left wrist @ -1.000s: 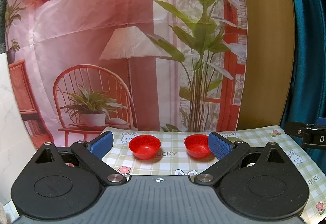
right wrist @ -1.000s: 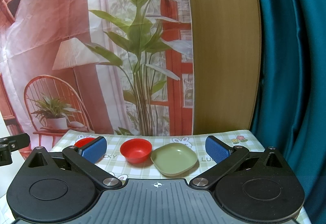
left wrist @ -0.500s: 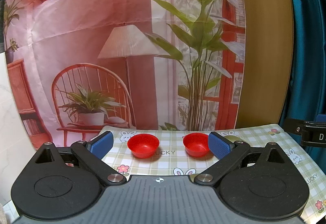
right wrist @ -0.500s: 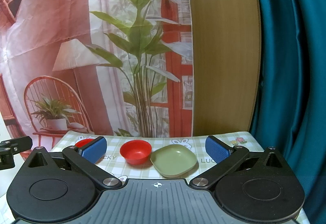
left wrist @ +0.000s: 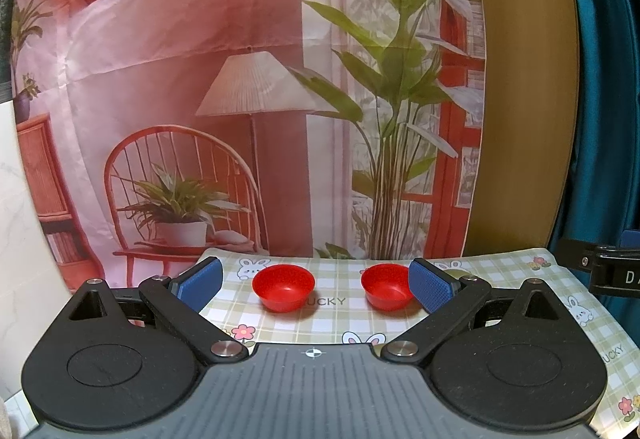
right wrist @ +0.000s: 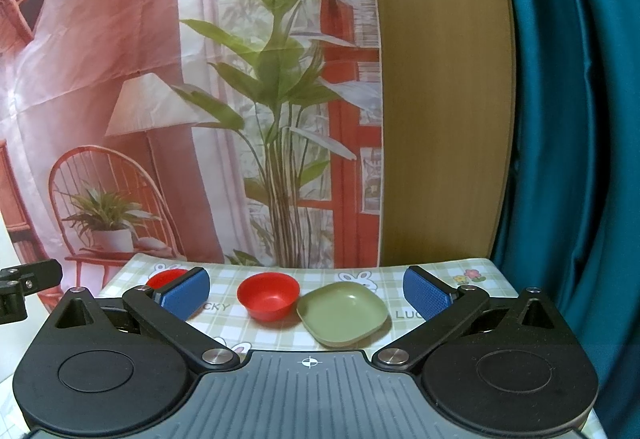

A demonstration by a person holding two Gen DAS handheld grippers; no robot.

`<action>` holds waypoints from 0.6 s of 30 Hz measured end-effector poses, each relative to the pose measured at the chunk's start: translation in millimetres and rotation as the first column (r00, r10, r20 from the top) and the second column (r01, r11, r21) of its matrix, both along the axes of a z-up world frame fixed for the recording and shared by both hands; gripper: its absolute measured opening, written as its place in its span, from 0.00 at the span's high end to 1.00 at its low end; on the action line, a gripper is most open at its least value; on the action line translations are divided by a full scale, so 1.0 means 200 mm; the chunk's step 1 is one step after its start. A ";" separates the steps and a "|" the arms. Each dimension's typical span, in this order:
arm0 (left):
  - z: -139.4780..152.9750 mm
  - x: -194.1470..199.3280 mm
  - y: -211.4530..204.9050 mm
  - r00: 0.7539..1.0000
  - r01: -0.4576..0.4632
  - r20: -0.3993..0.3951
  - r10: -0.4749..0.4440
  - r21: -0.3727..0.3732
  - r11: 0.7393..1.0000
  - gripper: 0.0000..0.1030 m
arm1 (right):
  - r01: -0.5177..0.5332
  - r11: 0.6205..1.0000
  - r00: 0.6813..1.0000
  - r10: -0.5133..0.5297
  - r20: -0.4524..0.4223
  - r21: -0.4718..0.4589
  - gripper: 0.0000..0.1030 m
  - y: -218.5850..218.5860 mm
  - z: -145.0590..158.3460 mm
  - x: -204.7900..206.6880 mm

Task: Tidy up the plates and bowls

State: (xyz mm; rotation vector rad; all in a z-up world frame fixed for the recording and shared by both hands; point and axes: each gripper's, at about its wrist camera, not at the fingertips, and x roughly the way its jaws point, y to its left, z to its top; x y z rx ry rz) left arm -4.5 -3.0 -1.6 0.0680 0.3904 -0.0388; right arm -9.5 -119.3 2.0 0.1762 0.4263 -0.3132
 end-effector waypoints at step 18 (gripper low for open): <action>0.00 0.00 0.00 1.000 -0.002 -0.008 0.002 0.003 1.000 0.03 | 0.001 1.000 1.000 -0.001 0.000 -0.001 0.00 0.01 0.00 0.00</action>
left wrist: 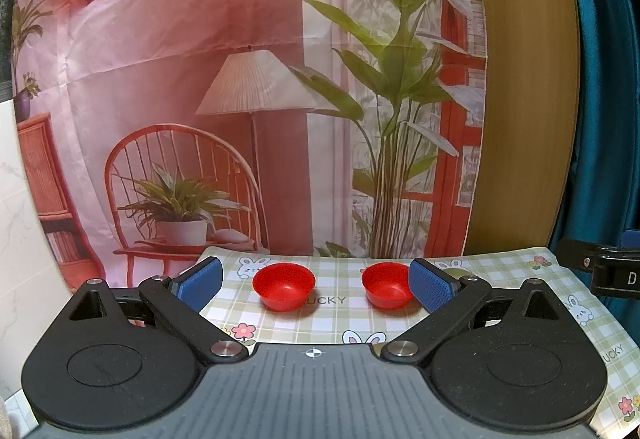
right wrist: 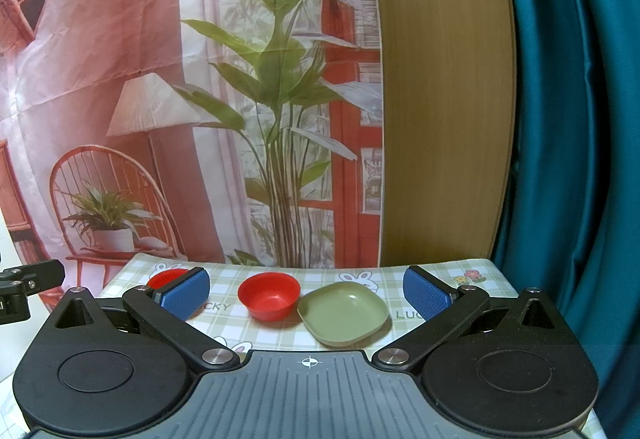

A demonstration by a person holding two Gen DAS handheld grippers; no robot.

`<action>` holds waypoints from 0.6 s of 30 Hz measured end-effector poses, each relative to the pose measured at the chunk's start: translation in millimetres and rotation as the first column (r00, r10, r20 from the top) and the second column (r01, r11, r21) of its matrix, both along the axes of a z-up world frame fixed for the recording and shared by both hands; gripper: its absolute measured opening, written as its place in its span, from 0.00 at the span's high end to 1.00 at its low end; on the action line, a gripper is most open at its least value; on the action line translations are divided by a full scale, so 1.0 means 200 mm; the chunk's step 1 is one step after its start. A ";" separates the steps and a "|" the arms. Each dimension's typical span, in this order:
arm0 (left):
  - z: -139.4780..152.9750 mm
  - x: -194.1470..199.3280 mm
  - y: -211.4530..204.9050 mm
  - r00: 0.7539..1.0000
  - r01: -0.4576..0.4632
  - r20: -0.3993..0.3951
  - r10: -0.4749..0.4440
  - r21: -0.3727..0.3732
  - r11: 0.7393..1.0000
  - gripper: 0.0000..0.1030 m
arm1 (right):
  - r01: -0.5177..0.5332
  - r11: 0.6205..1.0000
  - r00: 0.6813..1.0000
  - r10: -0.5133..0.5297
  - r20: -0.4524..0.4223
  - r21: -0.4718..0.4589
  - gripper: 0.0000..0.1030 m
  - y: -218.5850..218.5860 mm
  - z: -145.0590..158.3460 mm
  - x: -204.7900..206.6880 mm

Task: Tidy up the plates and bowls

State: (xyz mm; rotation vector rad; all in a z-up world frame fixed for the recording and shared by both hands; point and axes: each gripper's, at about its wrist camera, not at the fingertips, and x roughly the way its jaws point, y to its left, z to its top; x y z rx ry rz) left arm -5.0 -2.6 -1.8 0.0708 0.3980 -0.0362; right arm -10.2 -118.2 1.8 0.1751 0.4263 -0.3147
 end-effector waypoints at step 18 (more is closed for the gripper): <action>0.04 0.19 0.22 0.997 -0.077 0.027 0.075 0.086 0.993 0.03 | -0.030 0.999 1.000 0.030 -0.002 -0.011 0.00 -0.01 -0.04 0.11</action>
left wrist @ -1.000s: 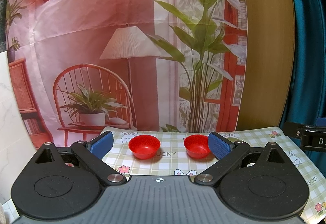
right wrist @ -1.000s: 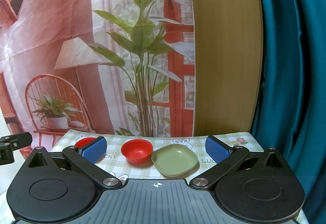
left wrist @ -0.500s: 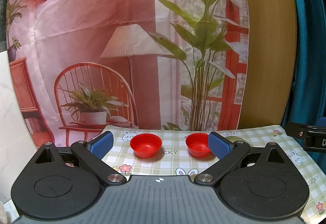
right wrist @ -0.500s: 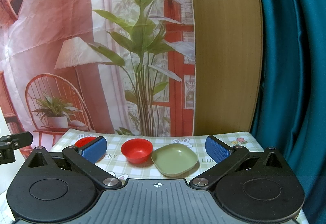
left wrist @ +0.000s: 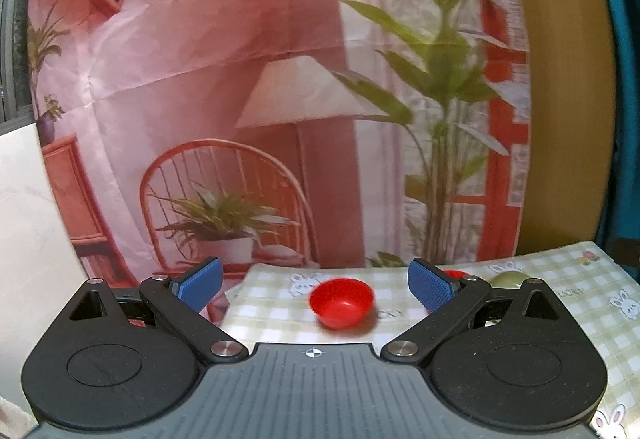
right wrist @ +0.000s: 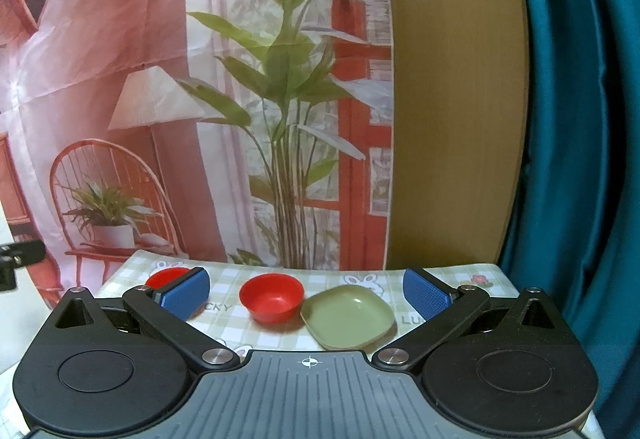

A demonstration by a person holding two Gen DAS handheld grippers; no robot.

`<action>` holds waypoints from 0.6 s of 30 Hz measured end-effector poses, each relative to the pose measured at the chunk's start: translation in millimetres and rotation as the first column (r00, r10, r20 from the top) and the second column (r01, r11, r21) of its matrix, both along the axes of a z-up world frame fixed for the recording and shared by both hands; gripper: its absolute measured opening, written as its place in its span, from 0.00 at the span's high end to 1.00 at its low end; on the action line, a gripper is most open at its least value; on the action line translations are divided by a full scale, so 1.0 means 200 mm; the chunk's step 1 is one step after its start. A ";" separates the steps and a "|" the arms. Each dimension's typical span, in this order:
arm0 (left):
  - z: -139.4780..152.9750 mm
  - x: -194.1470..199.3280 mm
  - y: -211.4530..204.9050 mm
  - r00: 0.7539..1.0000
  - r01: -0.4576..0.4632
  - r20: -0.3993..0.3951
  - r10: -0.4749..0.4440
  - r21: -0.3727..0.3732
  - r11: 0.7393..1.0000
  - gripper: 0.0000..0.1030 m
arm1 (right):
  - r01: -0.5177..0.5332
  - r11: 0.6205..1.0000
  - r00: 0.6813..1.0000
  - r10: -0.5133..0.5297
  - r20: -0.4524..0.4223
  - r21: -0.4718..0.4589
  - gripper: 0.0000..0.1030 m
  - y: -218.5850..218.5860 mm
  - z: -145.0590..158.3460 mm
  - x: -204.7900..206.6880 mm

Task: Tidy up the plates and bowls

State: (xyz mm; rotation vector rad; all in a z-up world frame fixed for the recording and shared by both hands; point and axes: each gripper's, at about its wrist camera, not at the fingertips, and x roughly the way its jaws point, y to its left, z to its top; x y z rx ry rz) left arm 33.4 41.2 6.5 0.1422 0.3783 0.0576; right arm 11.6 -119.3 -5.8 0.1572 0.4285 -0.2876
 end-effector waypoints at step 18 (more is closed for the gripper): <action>-0.14 0.30 0.55 0.994 -0.086 -0.068 0.087 0.016 0.996 0.15 | -0.254 0.967 0.967 0.254 0.008 0.018 0.14 0.37 -0.21 0.62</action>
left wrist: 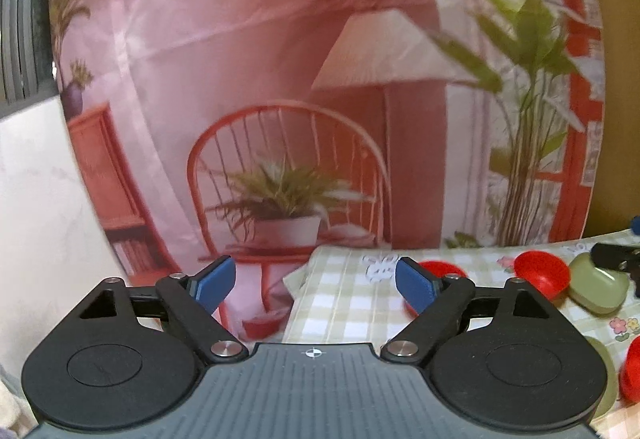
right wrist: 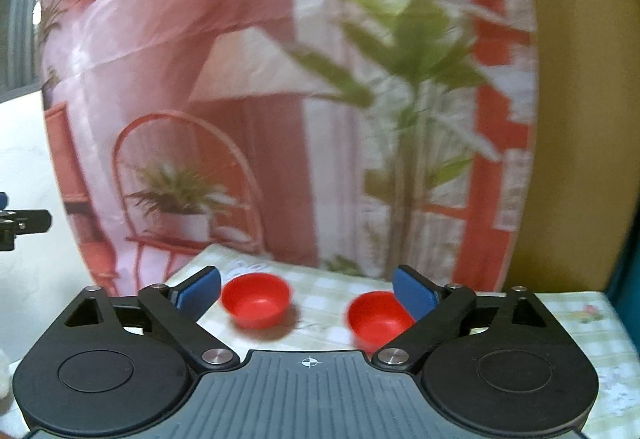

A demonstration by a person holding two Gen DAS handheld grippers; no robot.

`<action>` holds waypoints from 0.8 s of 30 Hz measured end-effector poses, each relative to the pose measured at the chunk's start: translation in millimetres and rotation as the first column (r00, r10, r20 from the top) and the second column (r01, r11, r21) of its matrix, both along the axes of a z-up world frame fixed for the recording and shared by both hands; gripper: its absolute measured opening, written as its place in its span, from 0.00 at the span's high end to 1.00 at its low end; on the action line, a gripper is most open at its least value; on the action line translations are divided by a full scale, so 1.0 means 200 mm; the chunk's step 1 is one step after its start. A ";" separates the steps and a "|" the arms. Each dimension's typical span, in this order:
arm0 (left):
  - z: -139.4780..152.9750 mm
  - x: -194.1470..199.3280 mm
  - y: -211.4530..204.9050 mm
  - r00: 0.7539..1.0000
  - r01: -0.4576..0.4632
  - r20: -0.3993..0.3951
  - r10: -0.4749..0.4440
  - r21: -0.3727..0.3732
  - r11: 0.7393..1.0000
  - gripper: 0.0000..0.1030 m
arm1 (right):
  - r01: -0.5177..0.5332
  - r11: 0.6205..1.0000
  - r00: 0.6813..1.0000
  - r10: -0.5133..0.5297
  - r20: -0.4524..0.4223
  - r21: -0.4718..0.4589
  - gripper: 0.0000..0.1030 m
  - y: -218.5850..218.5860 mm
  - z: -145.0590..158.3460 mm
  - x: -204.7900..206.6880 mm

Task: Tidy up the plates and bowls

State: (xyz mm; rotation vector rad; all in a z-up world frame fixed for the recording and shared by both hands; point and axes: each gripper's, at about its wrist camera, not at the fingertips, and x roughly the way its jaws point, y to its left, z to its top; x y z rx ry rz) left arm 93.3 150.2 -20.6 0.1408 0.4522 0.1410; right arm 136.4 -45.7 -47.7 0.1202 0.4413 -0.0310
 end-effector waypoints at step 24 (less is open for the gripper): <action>-0.78 0.09 0.51 0.944 -0.149 -0.312 0.105 -0.122 0.981 0.18 | -0.340 0.939 0.894 0.338 -0.294 0.045 0.49 0.78 -0.68 0.58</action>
